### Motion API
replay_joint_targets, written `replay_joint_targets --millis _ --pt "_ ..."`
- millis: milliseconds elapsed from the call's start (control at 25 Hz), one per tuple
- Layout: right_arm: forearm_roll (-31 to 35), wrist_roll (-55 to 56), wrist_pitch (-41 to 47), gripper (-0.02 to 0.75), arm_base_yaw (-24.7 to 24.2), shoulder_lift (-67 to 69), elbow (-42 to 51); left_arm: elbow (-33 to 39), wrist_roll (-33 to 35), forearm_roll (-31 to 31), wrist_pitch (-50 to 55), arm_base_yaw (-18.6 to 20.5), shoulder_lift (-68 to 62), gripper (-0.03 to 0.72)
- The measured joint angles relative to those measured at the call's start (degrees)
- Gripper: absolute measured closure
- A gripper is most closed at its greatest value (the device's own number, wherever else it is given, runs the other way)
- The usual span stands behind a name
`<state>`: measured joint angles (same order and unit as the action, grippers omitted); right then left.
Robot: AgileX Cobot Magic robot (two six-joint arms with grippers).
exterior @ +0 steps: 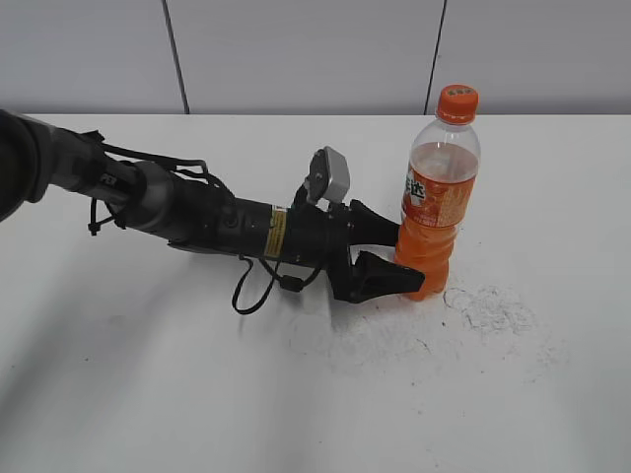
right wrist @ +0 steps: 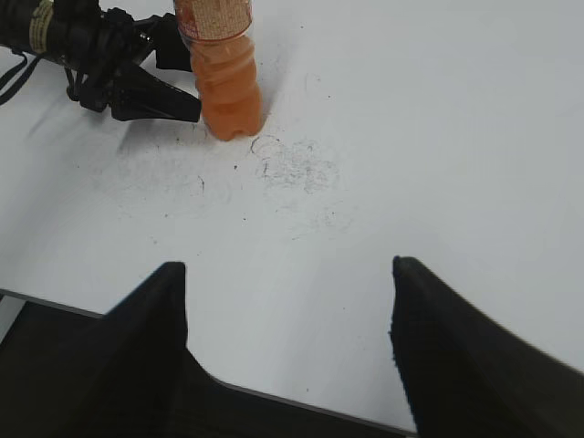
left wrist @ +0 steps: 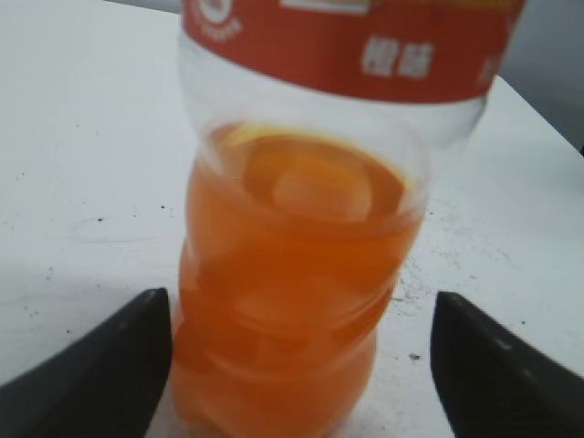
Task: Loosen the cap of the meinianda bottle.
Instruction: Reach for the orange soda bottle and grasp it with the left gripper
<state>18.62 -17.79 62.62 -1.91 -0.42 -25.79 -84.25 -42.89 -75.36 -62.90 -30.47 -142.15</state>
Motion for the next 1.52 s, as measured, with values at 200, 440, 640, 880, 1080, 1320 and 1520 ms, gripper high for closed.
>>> replay_joint_targets --millis 200,440,640,880,1080,1320,1520 --pt "0.0 0.0 0.0 0.222 0.0 0.0 0.0 -1.36 0.0 0.24 1.56 -0.86 -0.28 -0.004" --pt "0.0 0.0 -0.05 0.222 0.0 0.0 0.0 -3.59 0.0 1.15 2.45 -1.91 -1.89 -0.004" --pt "0.0 0.0 -0.05 0.222 0.0 0.0 0.0 -6.71 0.0 2.2 2.59 -2.86 -3.89 -0.004" --pt "0.0 0.0 -0.05 0.222 0.0 0.0 0.0 -8.57 -1.03 2.74 2.65 -3.93 -5.23 -0.001" --pt "0.0 0.0 -0.05 0.222 0.0 0.0 0.0 -8.57 -1.1 2.74 2.81 -3.97 -5.25 0.044" --pt "0.0 0.0 -0.05 0.222 0.0 0.0 0.0 -8.57 -1.1 2.81 3.15 -3.97 -5.25 0.132" --pt "0.0 0.0 -0.05 0.222 0.0 0.0 0.0 -8.57 -1.1 2.81 3.15 -3.97 -5.25 0.132"
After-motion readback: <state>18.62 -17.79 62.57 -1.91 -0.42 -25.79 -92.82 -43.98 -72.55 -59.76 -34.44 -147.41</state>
